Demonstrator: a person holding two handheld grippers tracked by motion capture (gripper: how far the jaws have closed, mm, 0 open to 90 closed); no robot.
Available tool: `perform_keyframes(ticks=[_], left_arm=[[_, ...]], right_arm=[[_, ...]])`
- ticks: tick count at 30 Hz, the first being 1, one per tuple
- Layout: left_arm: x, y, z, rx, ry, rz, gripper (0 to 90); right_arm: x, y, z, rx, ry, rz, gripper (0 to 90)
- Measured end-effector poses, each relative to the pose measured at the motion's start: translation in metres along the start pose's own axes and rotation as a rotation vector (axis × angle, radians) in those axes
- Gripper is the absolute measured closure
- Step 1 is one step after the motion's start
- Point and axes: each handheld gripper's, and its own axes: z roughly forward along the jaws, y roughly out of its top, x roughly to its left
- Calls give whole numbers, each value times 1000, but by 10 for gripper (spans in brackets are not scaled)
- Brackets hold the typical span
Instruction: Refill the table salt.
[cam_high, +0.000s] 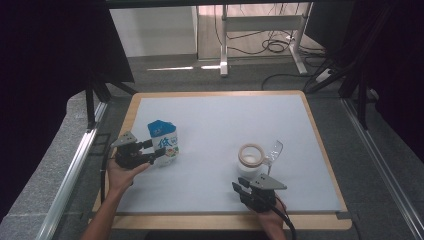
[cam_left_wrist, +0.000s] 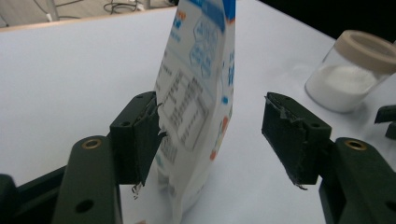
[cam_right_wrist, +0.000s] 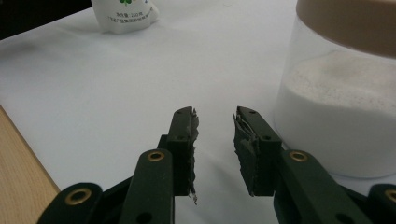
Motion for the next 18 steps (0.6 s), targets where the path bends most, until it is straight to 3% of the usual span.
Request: perform_keyframes(ticks=[7,8,18], left_arm=[[1,-16,-6,1,10,-25,356],[1,-20,-8,-1,2,-46,351],[-4,-36,-9,35,21,-39,350]], right_arm=[[0,0,0,-1,1,-1,680],[1,0,0,-1,2,-1,678],[0,1,0,-2,6,-5,674]])
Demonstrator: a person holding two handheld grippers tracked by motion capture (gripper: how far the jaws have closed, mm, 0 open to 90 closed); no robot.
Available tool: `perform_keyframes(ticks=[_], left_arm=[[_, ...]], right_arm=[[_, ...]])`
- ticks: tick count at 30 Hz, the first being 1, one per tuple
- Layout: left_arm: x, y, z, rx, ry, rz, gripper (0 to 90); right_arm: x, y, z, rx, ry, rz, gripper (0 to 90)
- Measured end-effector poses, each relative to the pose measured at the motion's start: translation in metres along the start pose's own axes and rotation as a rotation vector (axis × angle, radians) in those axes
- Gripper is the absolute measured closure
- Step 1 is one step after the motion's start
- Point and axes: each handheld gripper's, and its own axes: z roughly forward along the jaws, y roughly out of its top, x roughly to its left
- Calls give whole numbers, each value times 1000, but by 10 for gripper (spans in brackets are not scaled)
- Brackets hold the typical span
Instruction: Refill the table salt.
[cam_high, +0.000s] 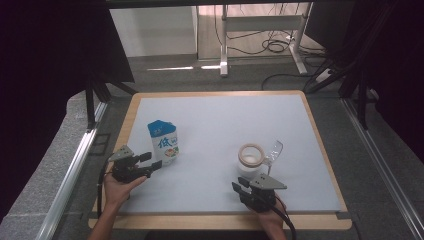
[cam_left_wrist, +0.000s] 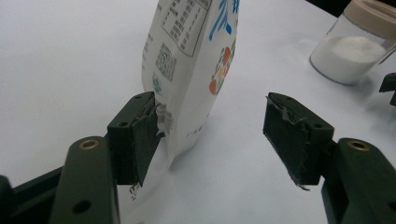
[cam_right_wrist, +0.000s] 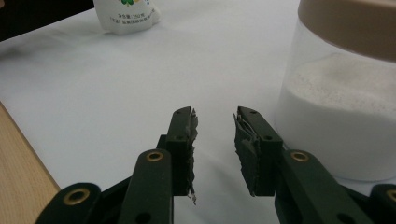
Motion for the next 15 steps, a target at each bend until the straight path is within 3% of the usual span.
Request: perform_keyframes(ticks=[15], left_arm=[[-8,-13,3,36,0,0,348]], right_arm=[[-8,3,-10,-11,8,-20,678]])
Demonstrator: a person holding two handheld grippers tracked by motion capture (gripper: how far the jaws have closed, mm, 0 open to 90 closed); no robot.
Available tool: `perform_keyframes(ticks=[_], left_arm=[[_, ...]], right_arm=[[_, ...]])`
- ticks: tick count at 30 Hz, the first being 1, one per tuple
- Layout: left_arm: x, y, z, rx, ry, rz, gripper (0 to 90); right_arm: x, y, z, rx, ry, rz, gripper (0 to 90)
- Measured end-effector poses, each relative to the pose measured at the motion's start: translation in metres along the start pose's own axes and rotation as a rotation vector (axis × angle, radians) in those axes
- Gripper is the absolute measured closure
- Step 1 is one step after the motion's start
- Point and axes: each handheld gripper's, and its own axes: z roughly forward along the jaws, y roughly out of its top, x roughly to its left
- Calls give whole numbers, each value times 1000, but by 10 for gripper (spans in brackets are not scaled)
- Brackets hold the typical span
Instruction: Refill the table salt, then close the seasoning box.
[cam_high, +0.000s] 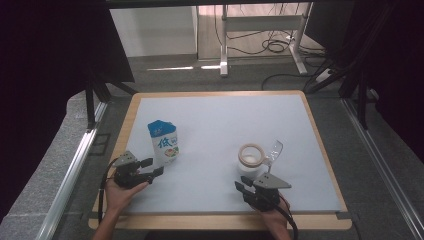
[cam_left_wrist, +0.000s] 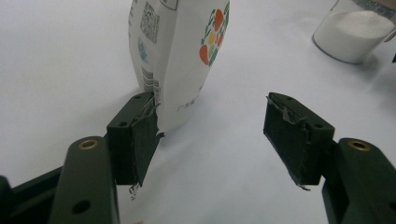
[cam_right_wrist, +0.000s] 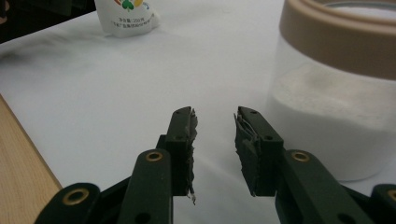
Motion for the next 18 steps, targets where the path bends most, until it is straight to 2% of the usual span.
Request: perform_keyframes(ticks=[5,7,8,9,13,18], left_arm=[[-2,-1,0,5,-1,2,342],[-2,-2,0,6,-7,2,340],[-2,-2,0,7,-8,2,340],[-2,-2,0,7,-10,2,340],[-3,-2,1,7,-13,3,340],[-3,-3,3,14,-5,1,340]], right_arm=[[-5,3,-11,-21,2,-17,744],[-8,4,-22,-36,10,-36,824],[-8,4,-22,-36,10,-36,824],[-11,4,-31,-48,13,-41,873],[-17,4,-43,-67,11,-36,897],[-30,2,-60,-81,-21,-20,899]])
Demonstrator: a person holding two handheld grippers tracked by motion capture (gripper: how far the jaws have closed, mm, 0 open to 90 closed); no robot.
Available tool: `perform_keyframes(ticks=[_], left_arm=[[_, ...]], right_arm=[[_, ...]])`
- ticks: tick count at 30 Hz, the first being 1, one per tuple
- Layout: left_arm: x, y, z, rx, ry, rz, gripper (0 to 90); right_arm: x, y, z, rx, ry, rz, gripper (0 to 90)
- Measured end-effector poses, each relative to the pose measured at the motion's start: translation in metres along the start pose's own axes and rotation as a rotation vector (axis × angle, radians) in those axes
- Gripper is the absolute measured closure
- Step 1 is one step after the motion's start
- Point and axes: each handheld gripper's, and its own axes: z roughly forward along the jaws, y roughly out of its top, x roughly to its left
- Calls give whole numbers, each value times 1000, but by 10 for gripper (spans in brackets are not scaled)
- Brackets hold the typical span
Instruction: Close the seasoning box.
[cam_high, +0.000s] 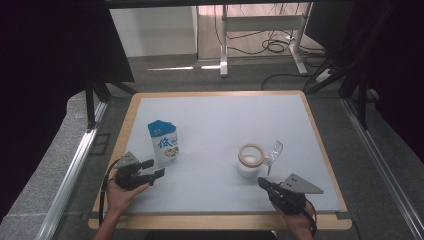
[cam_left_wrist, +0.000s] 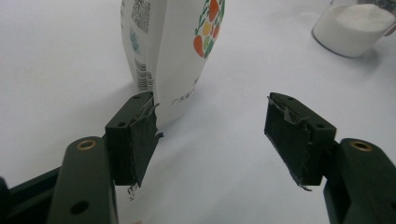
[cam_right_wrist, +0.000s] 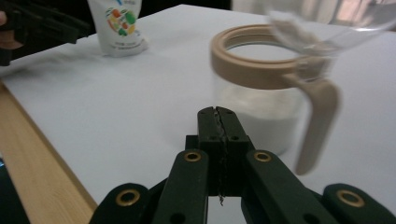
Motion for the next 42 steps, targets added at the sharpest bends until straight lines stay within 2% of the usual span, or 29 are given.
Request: perform_keyframes(ticks=[1,6,13,21,27,36,42], left_arm=[[0,0,1,2,1,0,340],[-1,1,2,4,-1,2,340],[-2,1,2,4,-4,7,340],[-2,1,2,7,-4,9,340],[-2,2,1,4,-4,10,338],[-4,1,2,12,-10,16,338],[-4,1,3,18,-13,17,338]], right_arm=[[-5,1,-6,-11,-14,12,898],[-12,2,-12,-28,-48,34,898],[-28,4,-14,-51,-116,70,898],[-36,15,-13,-86,-158,70,897],[-39,22,-12,-117,-171,90,897],[-40,31,-14,-144,-181,91,897],[-36,37,-10,-150,-175,80,897]])
